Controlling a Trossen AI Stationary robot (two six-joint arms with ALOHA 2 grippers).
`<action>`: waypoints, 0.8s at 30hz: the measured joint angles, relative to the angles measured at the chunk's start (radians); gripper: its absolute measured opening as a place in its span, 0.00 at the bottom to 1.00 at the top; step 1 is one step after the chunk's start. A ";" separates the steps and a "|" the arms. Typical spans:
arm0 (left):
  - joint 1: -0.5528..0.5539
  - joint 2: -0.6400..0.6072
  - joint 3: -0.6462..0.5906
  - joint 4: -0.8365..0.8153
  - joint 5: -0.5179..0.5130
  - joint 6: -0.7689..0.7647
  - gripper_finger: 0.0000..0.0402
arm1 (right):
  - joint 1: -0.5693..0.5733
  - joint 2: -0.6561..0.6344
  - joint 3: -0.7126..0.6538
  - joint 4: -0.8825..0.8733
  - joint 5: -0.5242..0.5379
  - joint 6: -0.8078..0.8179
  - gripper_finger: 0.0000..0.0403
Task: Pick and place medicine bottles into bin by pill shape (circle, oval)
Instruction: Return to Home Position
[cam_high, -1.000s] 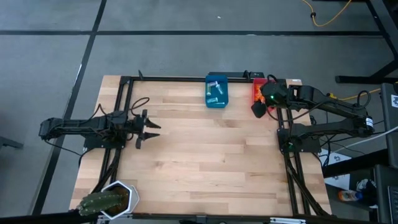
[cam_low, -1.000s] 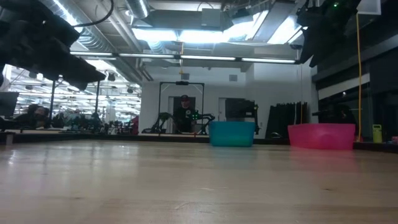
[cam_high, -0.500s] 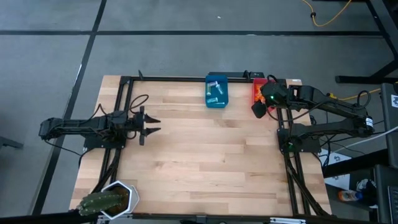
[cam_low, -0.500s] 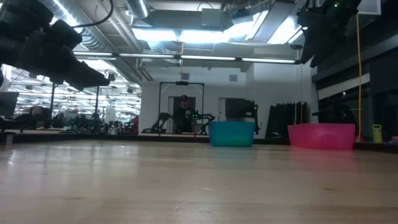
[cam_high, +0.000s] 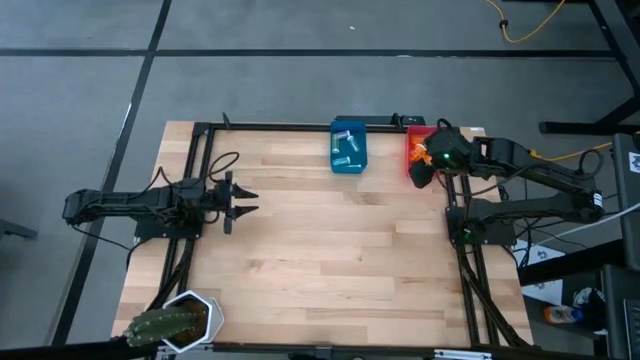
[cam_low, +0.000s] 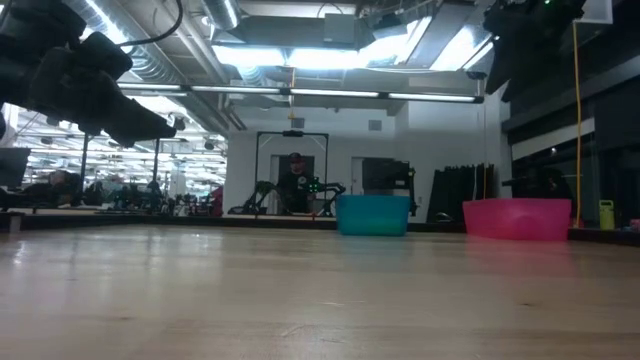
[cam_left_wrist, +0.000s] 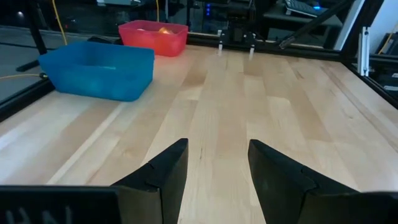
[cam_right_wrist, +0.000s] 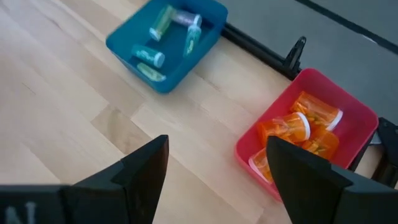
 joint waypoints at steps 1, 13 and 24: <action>0.000 0.000 0.000 0.000 0.000 0.000 0.41 | 0.000 -0.014 0.000 0.003 0.002 -0.001 0.67; 0.000 0.000 0.000 0.001 0.000 0.000 0.41 | 0.000 -0.200 0.000 -0.005 -0.003 0.005 0.67; 0.000 0.000 -0.001 0.002 0.000 0.000 0.41 | 0.000 -0.272 -0.075 0.012 -0.038 0.052 0.67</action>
